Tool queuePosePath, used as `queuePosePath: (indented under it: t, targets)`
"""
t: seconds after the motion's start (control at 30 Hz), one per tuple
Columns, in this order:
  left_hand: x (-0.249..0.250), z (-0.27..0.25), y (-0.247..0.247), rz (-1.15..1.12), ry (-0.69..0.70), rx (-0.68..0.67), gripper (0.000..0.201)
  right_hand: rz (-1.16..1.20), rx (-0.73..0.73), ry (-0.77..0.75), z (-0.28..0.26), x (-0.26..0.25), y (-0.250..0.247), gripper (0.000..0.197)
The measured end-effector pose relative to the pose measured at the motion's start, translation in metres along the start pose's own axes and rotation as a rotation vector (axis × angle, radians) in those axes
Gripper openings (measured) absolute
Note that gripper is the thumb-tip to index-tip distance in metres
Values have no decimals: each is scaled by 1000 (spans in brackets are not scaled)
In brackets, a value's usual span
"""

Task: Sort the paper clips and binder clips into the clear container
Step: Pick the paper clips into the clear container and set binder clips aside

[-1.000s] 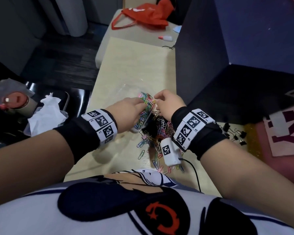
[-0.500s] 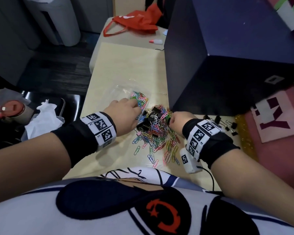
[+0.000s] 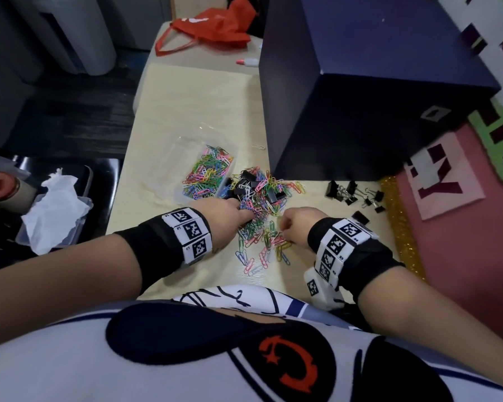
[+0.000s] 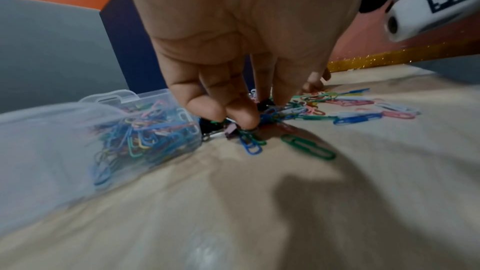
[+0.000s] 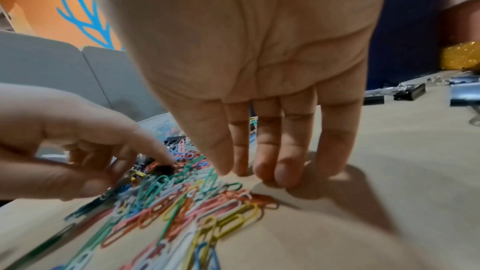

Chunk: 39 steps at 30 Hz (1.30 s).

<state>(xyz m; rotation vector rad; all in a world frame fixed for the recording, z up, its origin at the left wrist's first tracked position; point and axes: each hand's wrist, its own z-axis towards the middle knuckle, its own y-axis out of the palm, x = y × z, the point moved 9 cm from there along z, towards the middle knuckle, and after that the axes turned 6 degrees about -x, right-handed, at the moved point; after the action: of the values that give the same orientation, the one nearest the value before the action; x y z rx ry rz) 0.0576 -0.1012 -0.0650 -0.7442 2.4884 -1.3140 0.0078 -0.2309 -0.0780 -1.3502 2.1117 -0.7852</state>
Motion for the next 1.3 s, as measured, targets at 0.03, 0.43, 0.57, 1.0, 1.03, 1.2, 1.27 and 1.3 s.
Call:
queuePosePath:
  t: [0.03, 0.43, 0.57, 1.0, 1.03, 1.2, 1.27, 1.3]
  targets:
    - [0, 1, 1, -6, -6, -5, 45, -2, 25, 15, 1, 3, -5, 23]
    - [5, 1, -4, 13, -52, 15, 22, 56, 251, -191, 11, -21, -37, 52]
    - [5, 1, 0, -9, -67, 4, 19, 44, 222, -123, 15, -18, -24, 44]
    - [6, -1, -17, -87, 22, 122, 29, 174, 231, -49, 16, -10, -16, 54]
    - [4, -1, -19, -90, 24, 143, 30, 155, 226, -56, 16, -12, -15, 56]
    - [1, -5, -24, -122, 50, 186, 29, 119, 219, -23, 16, -14, -13, 52]
    - [-2, -6, -24, -129, 48, 195, 27, 135, 250, -24, 13, -14, -14, 44]
    - [-3, -7, -25, -127, 50, 201, 27, 141, 269, -31, 12, -15, -15, 40]
